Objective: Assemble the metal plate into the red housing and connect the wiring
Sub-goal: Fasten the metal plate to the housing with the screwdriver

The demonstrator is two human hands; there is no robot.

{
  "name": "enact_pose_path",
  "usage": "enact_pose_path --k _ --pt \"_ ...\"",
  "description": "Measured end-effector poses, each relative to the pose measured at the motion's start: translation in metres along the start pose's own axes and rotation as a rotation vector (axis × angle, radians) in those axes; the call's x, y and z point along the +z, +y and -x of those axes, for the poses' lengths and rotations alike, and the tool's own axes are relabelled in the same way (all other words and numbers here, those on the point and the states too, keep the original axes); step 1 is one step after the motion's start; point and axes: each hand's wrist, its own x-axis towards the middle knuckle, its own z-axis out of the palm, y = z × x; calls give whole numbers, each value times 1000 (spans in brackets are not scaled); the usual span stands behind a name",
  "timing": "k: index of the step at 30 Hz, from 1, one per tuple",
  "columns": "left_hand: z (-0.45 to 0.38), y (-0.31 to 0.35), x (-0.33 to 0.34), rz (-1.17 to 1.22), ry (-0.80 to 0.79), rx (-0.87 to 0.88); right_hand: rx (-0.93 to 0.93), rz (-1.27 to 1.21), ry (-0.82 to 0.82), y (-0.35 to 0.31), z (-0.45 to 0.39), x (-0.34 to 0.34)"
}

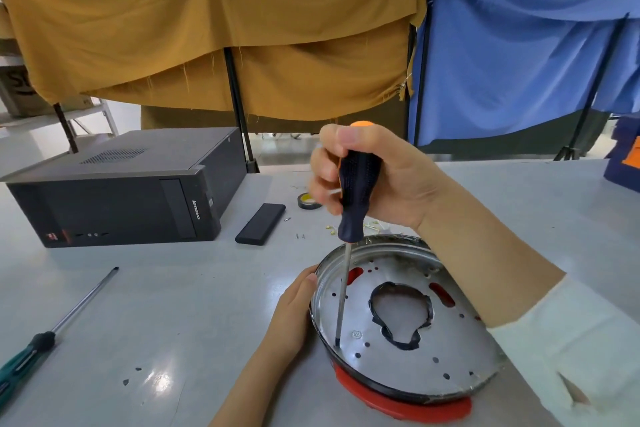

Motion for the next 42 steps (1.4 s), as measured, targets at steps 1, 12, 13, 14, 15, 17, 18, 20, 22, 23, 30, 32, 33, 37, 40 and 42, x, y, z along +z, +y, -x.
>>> enact_pose_path --k 1,12,13,14,15,17,18,20,22,23,30,32,33,37,40,42 --pt "0 1 0 1 -4 4 5 -5 -7 0 -1 2" --pt "3 11 0 10 -45 -96 -189 327 584 14 -6 19" --pt "2 14 -1 39 -64 -140 -128 288 518 12 -5 16" --pt "2 18 -2 69 -85 -172 -79 248 436 10 -4 12" --pt "0 20 -3 100 -94 -197 -44 209 344 9 -3 8" --pt "-2 23 -2 124 -77 -226 -21 147 172 8 -1 3" --pt "-1 24 1 128 -54 -239 -26 112 104 6 -1 2" --pt "-1 23 9 171 -10 -286 -30 29 -7 2 -4 2" --pt "-2 22 15 242 24 -314 -19 -5 -49 0 -8 7" --pt "-2 22 17 274 40 -314 -12 5 -29 0 -11 8" --pt "-3 29 21 286 91 -324 -311 310 681 23 -9 23" --pt "-4 28 20 269 89 -334 -299 333 640 20 -5 20" --pt "-4 28 20 264 84 -332 -266 306 521 17 -2 18" --pt "-5 30 19 291 81 -341 -110 121 31 3 3 7" --pt "-5 31 19 333 76 -366 -55 -29 -77 2 0 7" --pt "-7 30 19 379 90 -392 -39 -40 -40 4 -3 11"
